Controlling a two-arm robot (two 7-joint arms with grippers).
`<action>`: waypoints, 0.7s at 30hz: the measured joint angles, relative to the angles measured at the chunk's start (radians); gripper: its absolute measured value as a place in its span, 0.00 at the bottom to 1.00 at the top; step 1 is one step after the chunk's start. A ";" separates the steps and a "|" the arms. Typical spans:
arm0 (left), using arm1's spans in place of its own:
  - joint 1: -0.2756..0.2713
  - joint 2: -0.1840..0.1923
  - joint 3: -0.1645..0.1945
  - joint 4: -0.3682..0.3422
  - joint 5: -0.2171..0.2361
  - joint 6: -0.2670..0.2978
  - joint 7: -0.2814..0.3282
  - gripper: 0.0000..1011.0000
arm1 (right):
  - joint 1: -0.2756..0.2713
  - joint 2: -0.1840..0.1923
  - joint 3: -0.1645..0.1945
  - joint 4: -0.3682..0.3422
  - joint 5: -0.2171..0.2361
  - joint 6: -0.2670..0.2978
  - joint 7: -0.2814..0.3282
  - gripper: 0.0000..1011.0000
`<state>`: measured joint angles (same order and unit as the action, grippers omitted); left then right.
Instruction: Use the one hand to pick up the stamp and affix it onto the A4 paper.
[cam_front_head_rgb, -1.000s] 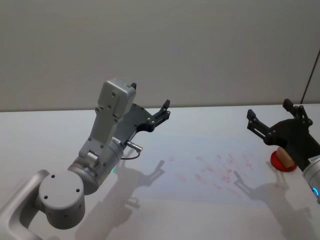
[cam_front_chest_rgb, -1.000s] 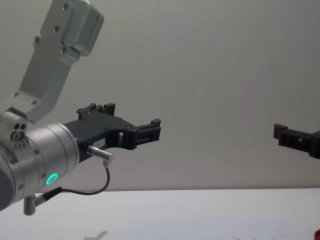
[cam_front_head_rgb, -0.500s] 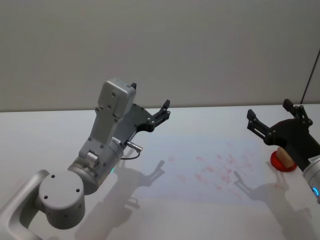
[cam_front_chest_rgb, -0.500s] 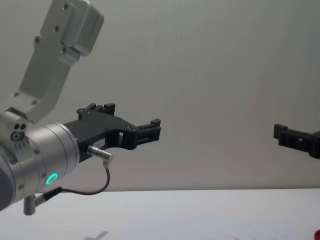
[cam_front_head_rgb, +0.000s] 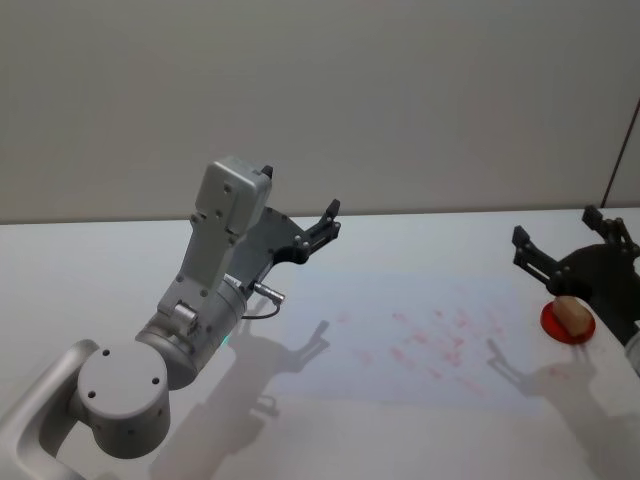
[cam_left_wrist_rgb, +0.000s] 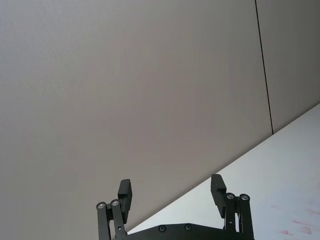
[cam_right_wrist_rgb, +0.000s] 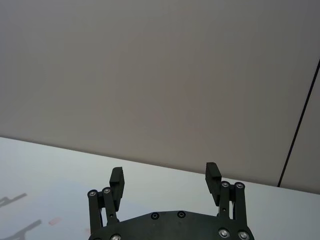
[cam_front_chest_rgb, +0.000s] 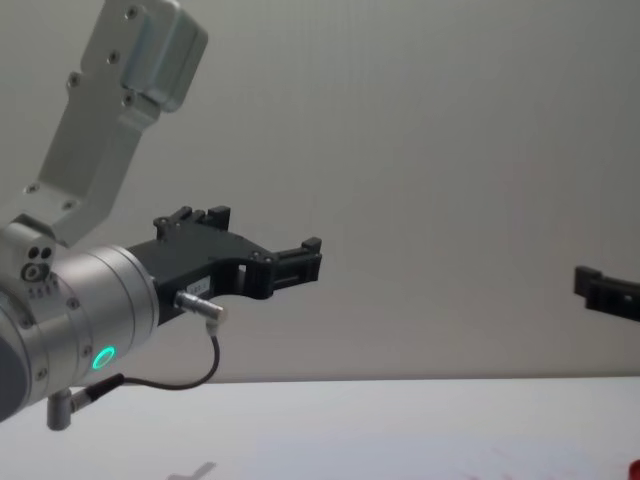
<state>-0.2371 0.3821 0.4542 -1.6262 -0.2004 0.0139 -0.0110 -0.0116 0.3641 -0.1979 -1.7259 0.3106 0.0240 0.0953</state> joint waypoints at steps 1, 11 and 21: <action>0.000 0.000 0.000 0.000 0.000 0.000 0.000 0.99 | 0.000 0.002 0.002 0.003 0.002 -0.001 0.002 0.99; 0.000 0.000 0.000 0.000 0.000 0.000 0.000 0.99 | -0.004 0.030 0.027 0.047 0.024 -0.003 0.030 0.99; 0.000 0.000 0.000 0.000 0.000 0.000 0.000 0.99 | 0.003 0.039 0.038 0.106 0.032 0.003 0.056 0.99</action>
<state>-0.2371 0.3821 0.4542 -1.6262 -0.2004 0.0139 -0.0109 -0.0087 0.4027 -0.1601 -1.6204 0.3425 0.0272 0.1514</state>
